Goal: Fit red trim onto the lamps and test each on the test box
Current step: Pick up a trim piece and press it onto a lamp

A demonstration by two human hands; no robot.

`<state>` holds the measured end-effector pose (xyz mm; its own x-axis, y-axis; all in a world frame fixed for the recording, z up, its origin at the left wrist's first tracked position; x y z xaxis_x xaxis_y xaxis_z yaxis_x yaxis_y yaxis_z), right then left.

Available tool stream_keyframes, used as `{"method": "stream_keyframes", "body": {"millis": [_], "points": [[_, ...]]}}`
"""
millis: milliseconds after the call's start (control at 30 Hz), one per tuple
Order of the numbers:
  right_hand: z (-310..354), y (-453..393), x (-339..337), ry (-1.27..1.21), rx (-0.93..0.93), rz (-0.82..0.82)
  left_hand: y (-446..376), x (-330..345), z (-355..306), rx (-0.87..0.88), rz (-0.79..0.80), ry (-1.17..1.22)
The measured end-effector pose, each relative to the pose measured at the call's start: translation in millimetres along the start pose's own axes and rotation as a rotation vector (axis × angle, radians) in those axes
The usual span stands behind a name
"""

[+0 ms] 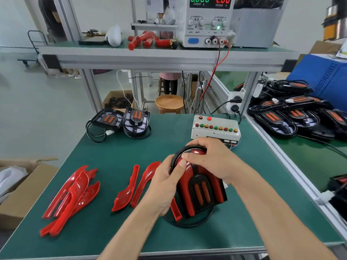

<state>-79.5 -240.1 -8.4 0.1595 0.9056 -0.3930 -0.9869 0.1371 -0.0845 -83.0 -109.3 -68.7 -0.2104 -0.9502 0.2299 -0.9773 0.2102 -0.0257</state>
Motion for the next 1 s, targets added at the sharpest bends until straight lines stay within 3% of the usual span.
{"method": "stream_keyframes", "body": {"millis": [233,367,567,767,900,1000], "points": [[-9.6,-4.7,-17.6,-0.112,0.075,-0.13,4.4,11.6,2.5,-0.117,0.024,0.072],[-20.1,-6.8,-34.9,-0.203,0.156,-0.207,14.5,15.1,13.9,-0.101,0.131,-0.119],[-32.1,-5.1,-35.7,-0.223,0.184,-0.225,20.2,13.6,10.9,-0.05,0.143,-0.271],[-29.4,-6.8,-36.3,-0.24,0.177,-0.142,18.8,16.3,5.6,-0.069,0.128,-0.223],[-37.9,-6.3,-43.0,-0.35,0.292,-0.197,23.9,21.5,9.1,-0.165,0.21,-0.121],[-42.1,-3.3,-54.9,-0.42,0.323,-0.249,32.8,23.1,15.2,-0.213,0.295,-0.222]]}}
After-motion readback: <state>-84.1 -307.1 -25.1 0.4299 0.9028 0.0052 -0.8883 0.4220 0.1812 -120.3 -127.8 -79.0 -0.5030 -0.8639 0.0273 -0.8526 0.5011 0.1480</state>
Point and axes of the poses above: each hand's wrist, its own y-axis away from the middle knuckle, its own x-axis out of the palm, z = x × y, the point moved 10 cm from there along -y, towards the middle knuckle, and after that the axes turned 7 degrees about -z, right-handed, at the moved point
